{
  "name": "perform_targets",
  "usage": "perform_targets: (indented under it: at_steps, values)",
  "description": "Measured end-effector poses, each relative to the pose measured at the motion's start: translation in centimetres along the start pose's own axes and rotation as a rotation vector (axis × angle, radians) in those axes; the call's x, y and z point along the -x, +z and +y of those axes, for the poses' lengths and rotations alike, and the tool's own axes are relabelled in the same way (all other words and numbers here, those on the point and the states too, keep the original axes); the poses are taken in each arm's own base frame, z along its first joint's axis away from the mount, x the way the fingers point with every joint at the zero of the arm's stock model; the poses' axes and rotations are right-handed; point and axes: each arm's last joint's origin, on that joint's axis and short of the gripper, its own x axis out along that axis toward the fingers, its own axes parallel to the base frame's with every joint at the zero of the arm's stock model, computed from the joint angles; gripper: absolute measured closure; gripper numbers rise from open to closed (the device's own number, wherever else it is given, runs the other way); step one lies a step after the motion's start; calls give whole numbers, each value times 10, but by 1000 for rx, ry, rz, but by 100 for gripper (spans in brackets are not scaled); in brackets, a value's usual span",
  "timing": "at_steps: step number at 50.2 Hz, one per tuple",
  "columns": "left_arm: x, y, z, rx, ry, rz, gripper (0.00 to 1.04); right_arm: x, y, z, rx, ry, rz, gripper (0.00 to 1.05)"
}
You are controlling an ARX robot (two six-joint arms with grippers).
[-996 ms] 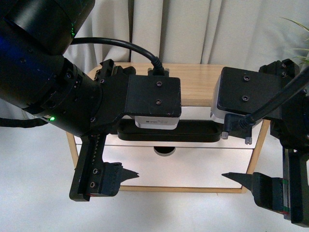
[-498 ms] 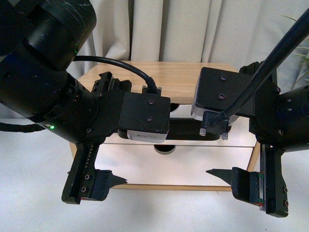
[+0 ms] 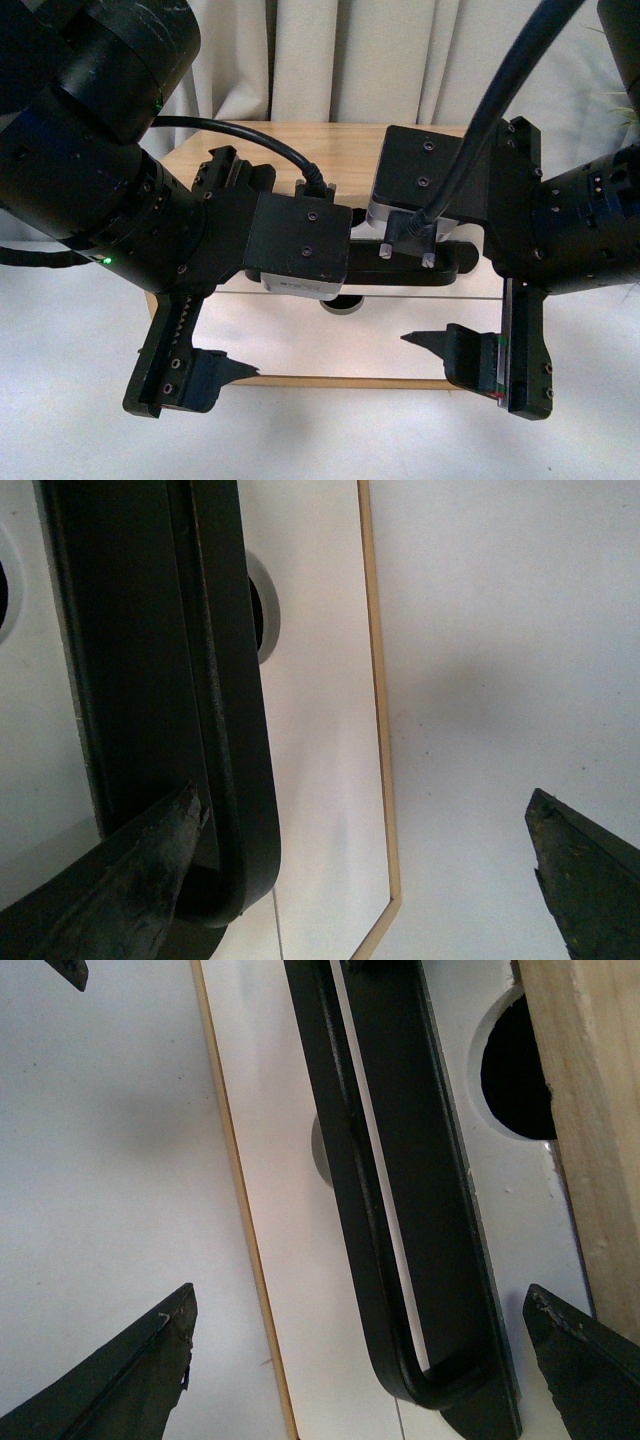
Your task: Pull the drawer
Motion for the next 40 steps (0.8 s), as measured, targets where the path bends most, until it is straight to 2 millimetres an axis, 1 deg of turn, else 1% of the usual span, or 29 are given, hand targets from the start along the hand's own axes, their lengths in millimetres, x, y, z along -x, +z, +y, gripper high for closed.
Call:
perform_targets:
  at_steps: [11, 23, 33, 40]
  values:
    - [0, -1, 0, 0, 0, -6, 7, -10, -1, 2, -5, 21, 13, 9]
    - [0, -2, 1, 3, 3, -13, 7, -12, 0, 1, -7, 31, 24, 9]
    - [1, -3, 1, 5, 3, -19, 7, -10, 2, 0, -19, 34, 10, 9]
    - [1, -3, 1, 5, 2, -22, 7, -4, 5, 0, -26, 49, 5, 9]
